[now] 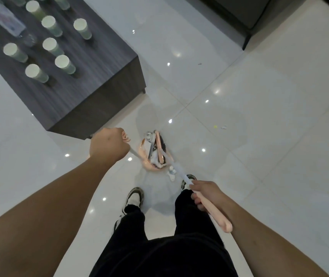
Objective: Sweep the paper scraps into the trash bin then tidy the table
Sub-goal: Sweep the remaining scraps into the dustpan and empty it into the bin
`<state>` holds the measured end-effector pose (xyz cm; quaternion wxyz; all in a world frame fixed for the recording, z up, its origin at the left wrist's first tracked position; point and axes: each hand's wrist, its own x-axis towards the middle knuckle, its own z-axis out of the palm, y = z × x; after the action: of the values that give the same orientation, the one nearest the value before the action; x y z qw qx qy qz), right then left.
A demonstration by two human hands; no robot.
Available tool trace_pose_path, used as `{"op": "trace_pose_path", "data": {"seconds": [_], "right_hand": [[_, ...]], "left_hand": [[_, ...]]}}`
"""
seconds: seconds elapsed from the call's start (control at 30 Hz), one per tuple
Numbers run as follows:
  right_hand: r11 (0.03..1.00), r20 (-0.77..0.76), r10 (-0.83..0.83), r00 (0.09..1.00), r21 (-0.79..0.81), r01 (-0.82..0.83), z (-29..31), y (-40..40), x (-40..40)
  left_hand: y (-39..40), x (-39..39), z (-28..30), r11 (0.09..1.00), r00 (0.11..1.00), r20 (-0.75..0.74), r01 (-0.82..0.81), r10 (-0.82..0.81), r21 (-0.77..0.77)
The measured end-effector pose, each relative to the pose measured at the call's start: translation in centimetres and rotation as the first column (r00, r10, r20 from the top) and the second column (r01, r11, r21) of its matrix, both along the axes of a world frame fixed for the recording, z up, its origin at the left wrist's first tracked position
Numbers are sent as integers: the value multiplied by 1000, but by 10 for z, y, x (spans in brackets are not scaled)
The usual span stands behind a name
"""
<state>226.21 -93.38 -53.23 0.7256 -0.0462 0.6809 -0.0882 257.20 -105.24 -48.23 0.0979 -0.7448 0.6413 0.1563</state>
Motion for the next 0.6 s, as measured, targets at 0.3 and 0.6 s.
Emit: {"op": "trace_pose_path", "data": {"seconds": [0.3, 0.6], "right_hand": [[984, -73, -151, 986, -102, 143, 23, 78, 105], [937, -235, -294, 926, -263, 231, 59, 112, 143]], "left_hand": [[33, 54, 2, 998, 987, -152, 62, -58, 25], [77, 109, 10, 977, 971, -116, 212, -210, 7]]}}
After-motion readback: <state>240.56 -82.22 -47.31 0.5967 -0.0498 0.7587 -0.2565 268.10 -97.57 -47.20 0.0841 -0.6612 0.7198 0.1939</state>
